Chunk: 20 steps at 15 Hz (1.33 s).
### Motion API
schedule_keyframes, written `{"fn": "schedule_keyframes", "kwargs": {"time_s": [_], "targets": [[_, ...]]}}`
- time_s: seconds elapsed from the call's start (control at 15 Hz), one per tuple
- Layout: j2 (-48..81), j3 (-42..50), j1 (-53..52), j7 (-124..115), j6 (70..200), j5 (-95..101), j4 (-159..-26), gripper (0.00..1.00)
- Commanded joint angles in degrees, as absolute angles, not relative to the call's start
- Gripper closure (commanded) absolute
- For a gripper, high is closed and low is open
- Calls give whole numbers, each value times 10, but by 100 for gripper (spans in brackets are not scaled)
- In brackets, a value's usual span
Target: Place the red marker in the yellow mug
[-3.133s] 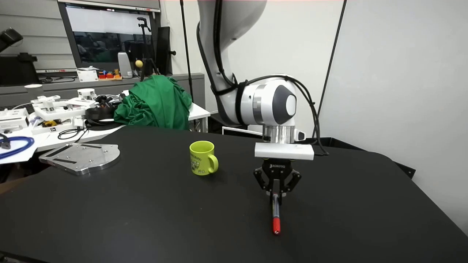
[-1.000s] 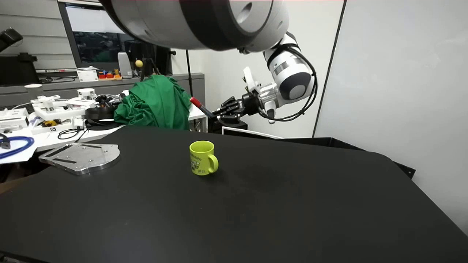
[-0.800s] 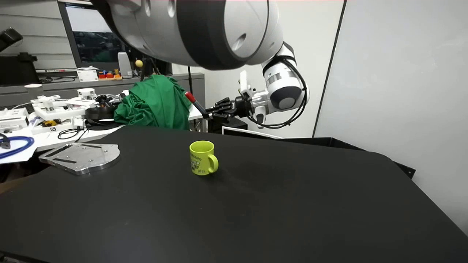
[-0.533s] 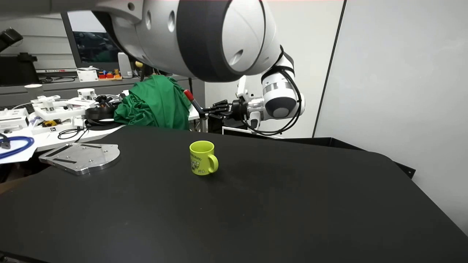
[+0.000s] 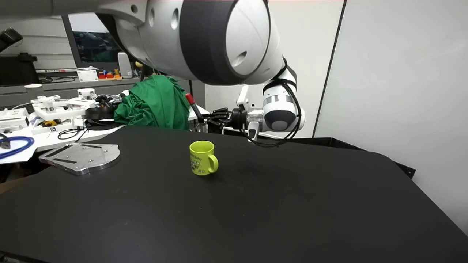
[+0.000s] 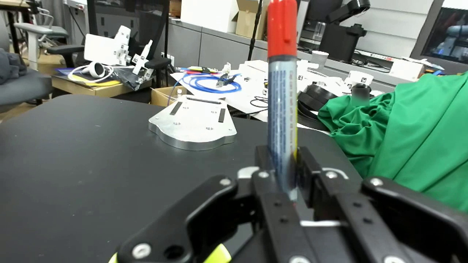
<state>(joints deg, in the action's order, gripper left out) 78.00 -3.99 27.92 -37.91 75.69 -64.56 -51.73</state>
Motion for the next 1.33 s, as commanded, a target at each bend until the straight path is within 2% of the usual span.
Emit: {"fn": "schedule_keyframes", "kwargs": {"time_s": [0.0, 0.73, 1.27], "targets": [[737, -37, 288, -385, 758, -651, -585, 95], [676, -21, 308, -344, 764, -647, -737, 95], [694, 58, 277, -292, 742, -684, -740, 95]]}}
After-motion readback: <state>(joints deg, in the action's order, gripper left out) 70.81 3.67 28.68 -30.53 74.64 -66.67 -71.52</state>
